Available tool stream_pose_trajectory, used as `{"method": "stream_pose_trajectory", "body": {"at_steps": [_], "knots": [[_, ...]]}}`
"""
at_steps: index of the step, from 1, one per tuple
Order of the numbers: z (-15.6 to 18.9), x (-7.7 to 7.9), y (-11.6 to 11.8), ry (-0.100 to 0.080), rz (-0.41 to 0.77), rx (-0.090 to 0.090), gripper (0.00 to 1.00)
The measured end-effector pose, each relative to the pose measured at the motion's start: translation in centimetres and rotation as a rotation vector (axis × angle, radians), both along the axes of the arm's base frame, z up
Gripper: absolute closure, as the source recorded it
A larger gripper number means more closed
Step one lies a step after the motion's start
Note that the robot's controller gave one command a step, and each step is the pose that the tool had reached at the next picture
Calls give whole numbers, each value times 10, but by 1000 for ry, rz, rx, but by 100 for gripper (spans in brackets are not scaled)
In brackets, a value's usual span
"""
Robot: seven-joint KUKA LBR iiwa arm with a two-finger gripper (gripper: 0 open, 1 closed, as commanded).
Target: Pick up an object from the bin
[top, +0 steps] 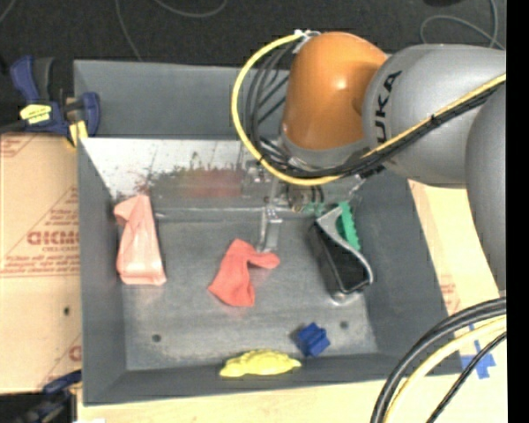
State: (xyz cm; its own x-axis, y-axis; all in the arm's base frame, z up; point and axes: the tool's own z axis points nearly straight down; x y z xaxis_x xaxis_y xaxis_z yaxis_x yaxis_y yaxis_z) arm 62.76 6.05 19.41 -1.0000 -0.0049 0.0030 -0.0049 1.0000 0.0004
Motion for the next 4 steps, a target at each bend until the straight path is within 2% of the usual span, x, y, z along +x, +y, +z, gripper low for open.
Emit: {"method": "stream_pose_trajectory", "body": {"at_steps": [1,2,3,4], "knots": [[5,1,0,-8,-1,1,0],[-69,3,-29,-10,12,-1,0],[-110,0,-38,-2,19,-1,0],[-56,2,-38,-13,-106,0,0]]}}
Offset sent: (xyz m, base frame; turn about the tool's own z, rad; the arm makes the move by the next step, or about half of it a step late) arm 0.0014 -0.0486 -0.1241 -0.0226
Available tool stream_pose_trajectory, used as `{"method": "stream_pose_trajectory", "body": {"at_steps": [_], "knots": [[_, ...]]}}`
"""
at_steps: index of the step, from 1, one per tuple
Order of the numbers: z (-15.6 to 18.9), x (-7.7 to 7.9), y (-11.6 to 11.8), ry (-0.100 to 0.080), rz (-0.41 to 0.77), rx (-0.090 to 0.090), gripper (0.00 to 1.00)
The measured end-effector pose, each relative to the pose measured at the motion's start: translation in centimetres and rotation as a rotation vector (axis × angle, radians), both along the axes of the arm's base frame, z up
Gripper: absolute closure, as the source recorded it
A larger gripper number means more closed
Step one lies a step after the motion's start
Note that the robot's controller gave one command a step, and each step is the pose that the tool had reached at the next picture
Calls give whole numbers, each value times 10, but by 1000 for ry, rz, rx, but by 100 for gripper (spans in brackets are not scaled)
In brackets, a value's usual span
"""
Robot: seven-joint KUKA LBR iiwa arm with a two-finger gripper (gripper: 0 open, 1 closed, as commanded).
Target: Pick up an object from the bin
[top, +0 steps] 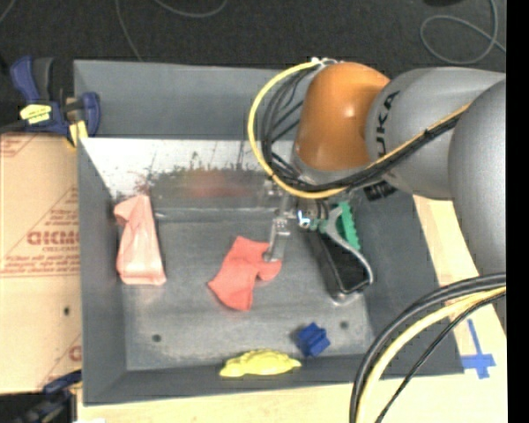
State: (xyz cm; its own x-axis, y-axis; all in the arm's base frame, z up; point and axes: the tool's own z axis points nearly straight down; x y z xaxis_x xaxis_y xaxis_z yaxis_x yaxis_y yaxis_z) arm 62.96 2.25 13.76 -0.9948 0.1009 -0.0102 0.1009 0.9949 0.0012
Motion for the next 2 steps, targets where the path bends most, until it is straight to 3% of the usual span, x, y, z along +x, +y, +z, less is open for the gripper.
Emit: {"method": "stream_pose_trajectory", "body": {"at_steps": [1,2], "knots": [[-58,-4,0,2,94,-2,0],[-82,1,1,-24,-7,3,100]]}}
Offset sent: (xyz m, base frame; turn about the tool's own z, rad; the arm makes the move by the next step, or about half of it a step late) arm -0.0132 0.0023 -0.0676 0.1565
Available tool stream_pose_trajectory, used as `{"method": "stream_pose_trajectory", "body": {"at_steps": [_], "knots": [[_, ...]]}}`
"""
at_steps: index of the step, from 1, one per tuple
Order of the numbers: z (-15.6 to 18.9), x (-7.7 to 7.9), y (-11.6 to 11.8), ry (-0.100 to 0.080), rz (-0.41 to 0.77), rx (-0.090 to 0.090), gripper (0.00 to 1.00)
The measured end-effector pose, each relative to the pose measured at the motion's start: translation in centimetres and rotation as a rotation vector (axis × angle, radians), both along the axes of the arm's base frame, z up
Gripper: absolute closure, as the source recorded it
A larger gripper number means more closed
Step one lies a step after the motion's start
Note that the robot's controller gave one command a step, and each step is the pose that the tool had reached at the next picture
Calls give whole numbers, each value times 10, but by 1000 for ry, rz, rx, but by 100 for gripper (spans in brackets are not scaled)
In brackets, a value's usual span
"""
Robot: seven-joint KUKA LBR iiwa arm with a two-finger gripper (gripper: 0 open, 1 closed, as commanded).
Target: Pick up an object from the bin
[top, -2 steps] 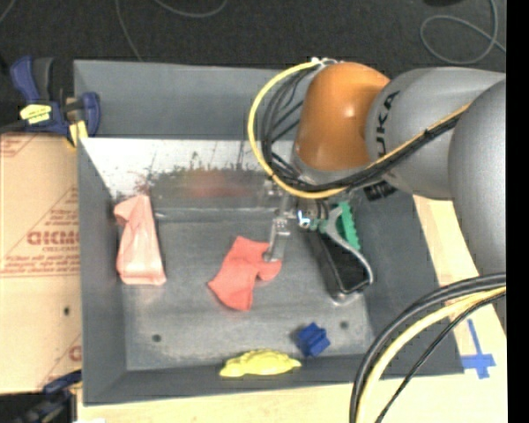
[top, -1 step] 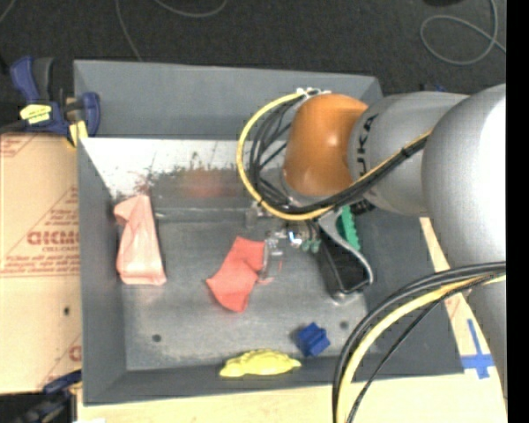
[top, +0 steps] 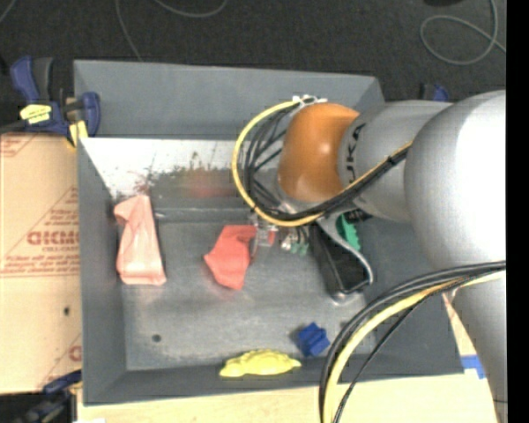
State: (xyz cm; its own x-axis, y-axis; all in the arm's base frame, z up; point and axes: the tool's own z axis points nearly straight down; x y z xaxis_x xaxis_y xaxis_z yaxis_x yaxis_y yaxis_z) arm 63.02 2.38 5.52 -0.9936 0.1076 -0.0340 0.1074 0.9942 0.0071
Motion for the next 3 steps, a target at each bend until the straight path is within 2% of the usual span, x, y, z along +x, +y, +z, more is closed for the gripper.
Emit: {"method": "stream_pose_trajectory", "body": {"at_steps": [1,3], "knots": [[1,-1,0,0,-15,1,100],[25,-6,-1,17,-18,-1,100]]}}
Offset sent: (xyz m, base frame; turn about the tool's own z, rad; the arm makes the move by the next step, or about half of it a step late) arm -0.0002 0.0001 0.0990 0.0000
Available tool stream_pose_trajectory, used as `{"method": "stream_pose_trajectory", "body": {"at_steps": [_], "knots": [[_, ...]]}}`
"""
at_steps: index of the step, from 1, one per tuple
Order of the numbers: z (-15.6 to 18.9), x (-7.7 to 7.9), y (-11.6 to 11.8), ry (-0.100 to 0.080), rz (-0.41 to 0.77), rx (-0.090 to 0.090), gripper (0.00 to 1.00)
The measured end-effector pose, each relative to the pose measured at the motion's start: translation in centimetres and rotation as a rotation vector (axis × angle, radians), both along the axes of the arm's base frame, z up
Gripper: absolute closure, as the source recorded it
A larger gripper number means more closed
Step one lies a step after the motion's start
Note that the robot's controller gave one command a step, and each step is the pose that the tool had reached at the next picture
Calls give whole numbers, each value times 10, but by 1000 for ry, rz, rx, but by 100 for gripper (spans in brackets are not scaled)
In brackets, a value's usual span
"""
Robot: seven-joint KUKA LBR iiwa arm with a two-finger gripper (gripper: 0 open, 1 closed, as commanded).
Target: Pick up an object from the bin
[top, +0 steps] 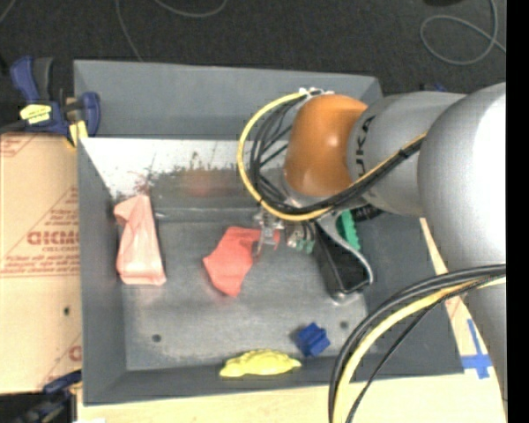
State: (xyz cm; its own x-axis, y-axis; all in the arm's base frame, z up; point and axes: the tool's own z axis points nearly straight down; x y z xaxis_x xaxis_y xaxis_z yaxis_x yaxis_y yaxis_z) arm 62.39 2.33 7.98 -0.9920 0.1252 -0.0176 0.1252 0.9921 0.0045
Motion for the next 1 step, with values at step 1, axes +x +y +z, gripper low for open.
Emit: {"method": "stream_pose_trajectory", "body": {"at_steps": [1], "knots": [[13,3,0,-9,0,0,100]]}}
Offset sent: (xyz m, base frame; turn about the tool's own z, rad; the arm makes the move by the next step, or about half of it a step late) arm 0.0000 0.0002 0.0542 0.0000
